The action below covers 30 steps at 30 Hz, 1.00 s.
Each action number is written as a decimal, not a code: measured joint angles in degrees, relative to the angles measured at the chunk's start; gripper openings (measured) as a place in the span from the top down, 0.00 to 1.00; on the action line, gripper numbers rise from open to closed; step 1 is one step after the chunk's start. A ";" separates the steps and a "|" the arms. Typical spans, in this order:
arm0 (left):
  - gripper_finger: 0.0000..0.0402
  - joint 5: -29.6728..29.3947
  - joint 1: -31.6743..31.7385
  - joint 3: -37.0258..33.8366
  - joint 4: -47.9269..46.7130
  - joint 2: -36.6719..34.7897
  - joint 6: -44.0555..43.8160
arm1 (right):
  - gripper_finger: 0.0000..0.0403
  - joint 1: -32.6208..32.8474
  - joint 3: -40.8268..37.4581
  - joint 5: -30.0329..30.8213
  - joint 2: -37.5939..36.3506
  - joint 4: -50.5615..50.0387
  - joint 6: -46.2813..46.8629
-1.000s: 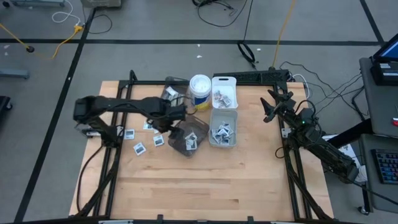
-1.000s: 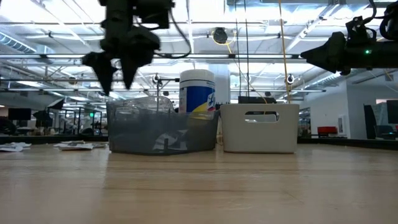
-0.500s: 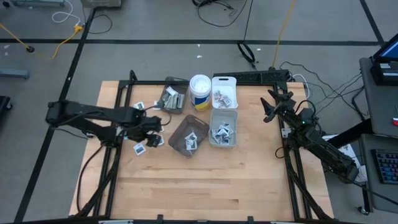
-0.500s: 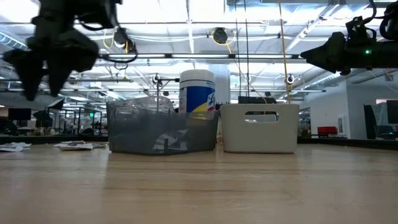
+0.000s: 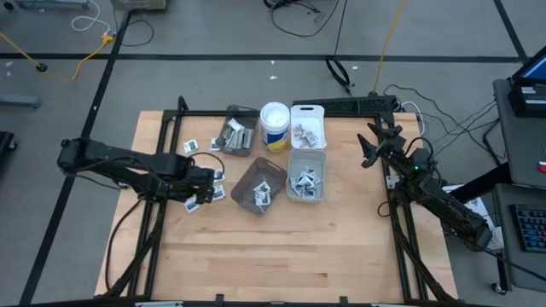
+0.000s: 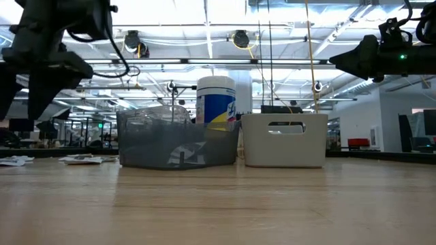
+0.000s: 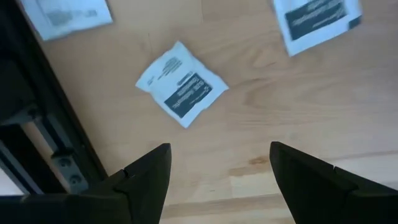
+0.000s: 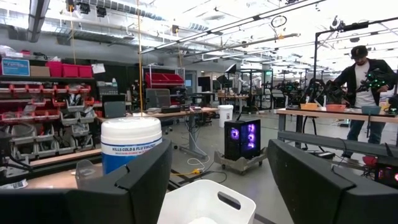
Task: Pick & Place First Aid Supplies
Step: Put the towelette pack into the bottom black bin
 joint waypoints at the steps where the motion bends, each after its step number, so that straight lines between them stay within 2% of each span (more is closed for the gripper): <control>1: 0.32 0.48 -0.35 -0.38 0.32 0.47 -0.53 | 0.35 0.02 0.01 -0.01 0.00 0.00 0.00; 14: 0.32 2.06 -1.43 -8.44 13.52 5.07 -0.96 | 0.35 0.01 0.02 0.00 0.00 0.02 -0.01; 23: 0.32 0.67 -1.41 -14.30 17.02 4.85 -0.30 | 0.35 0.01 0.00 0.00 0.00 0.02 0.00; 28: 0.32 0.95 -1.88 -14.90 16.93 4.85 1.60 | 0.35 0.00 0.00 -0.01 0.00 0.02 -0.01; 30: 0.36 0.96 -1.86 -14.94 16.85 4.85 1.68 | 0.35 0.00 0.01 0.00 0.00 0.02 0.00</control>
